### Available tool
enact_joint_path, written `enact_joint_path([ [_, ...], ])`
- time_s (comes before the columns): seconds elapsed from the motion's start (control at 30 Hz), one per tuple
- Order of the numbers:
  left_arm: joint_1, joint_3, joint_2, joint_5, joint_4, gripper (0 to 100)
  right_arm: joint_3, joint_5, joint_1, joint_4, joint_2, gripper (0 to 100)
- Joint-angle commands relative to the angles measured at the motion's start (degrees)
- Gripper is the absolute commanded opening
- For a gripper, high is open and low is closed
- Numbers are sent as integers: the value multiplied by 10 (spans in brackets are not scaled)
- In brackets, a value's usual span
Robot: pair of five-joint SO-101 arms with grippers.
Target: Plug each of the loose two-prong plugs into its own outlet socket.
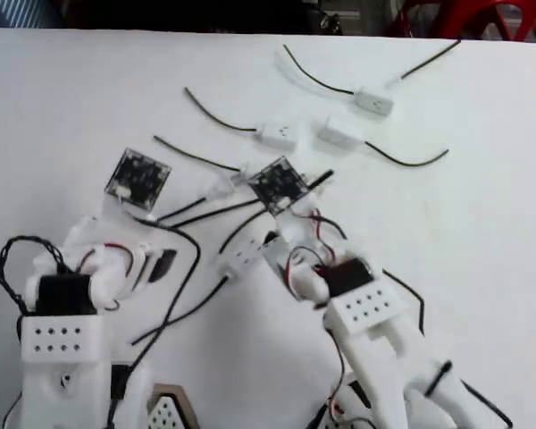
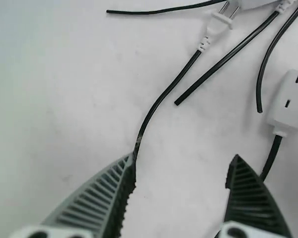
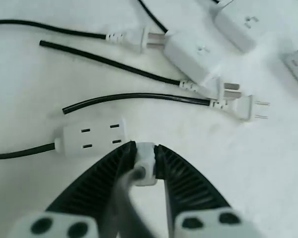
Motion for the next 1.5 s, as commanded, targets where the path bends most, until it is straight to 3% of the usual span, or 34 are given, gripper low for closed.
enact_joint_path([
  [0.0,-22,83,-49,6,-62,290,-63,6,-24,-2,59,17],
  [0.27,-25,199,-58,4,-151,290,-68,45,-59,-53,135,17],
  [0.53,-25,216,-57,4,-161,290,-70,45,-52,-114,203,17],
  [0.9,-25,233,-58,4,-175,290,-67,40,-42,-72,217,17],
  [1.13,-25,234,-58,5,-174,290,-100,40,-35,-68,305,17],
  [1.47,-25,235,-58,5,-174,290,-121,40,-25,-29,262,17],
])
